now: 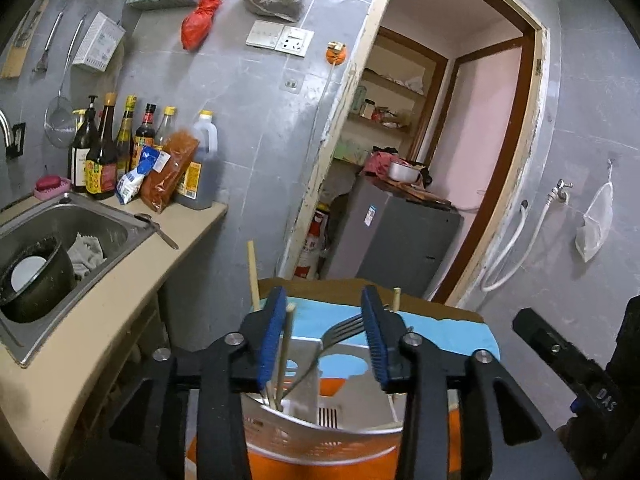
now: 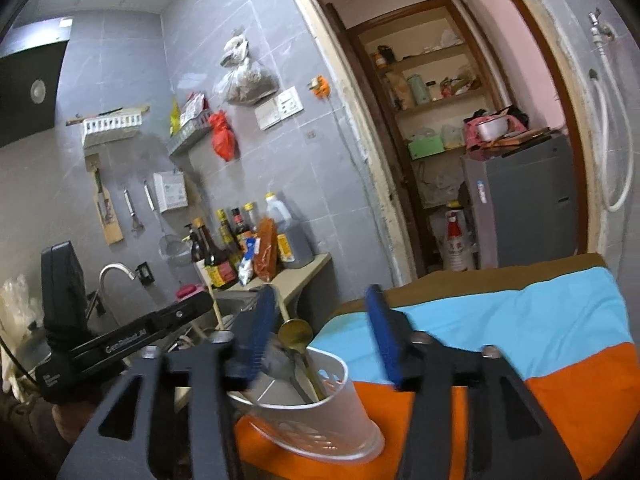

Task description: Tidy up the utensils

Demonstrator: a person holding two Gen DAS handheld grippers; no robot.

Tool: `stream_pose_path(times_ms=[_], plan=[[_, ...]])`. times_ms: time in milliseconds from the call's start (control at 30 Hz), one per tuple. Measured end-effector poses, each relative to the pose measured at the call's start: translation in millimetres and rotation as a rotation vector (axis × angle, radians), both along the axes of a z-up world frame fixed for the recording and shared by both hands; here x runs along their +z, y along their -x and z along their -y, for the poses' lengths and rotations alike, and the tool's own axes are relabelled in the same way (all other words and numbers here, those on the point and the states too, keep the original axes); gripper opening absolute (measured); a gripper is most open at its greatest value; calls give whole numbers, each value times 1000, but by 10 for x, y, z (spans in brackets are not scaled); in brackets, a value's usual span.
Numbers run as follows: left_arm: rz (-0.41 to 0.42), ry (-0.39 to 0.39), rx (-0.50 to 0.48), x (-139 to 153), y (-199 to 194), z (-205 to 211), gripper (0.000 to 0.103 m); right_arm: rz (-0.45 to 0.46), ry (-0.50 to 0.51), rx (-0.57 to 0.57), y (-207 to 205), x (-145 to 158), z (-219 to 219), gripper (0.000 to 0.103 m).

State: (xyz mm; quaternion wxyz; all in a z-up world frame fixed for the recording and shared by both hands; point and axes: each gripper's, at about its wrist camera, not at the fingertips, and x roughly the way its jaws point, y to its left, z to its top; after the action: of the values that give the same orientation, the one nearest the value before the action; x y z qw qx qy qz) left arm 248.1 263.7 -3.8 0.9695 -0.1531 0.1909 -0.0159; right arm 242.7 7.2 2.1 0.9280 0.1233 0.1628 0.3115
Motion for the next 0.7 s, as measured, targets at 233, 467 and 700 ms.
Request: stream_pose_path(times_ms=[233, 467, 700], plan=[[-44, -81, -13, 265, 164, 287, 83, -2, 3, -71, 198, 244, 220, 81], [-68, -142, -4, 432, 454, 602, 88, -15, 32, -136, 485, 473, 528, 103], [-69, -182, 42, 578, 905, 887, 89, -33, 81, -172, 845, 594, 814, 103]])
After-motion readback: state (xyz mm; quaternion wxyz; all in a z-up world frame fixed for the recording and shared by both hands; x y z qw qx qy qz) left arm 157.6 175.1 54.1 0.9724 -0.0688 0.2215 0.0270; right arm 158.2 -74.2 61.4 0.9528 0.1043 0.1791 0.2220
